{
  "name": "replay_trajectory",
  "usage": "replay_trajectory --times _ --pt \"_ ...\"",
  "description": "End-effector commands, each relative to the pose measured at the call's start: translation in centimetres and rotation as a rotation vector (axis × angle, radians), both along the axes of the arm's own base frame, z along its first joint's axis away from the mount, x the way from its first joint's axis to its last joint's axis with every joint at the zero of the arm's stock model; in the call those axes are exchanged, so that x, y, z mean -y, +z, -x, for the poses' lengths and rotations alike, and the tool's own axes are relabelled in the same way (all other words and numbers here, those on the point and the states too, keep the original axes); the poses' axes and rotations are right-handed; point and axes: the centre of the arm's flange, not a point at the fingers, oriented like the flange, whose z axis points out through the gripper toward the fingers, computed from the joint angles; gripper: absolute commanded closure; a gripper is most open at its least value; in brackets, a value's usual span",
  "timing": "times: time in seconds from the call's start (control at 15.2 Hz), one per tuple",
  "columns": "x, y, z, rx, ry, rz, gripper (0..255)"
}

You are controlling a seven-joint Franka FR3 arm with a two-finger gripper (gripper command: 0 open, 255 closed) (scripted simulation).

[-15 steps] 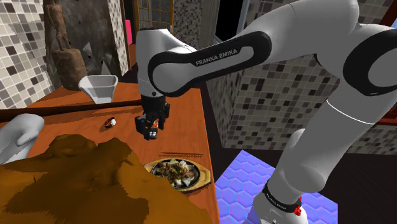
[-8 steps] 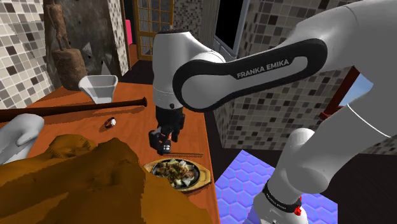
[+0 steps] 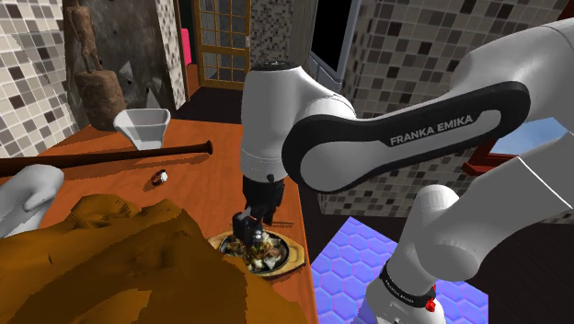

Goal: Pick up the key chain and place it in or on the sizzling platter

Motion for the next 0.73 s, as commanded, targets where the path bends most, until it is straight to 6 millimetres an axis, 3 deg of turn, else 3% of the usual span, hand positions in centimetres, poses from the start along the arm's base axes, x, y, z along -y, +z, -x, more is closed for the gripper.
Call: replay_trajectory --times 0.0,0.66 --pt "-0.1 -1.0 -0.1 0.000 0.000 0.000 255" --pt "-0.1 -6.3 -0.1 0.000 0.000 0.000 255"
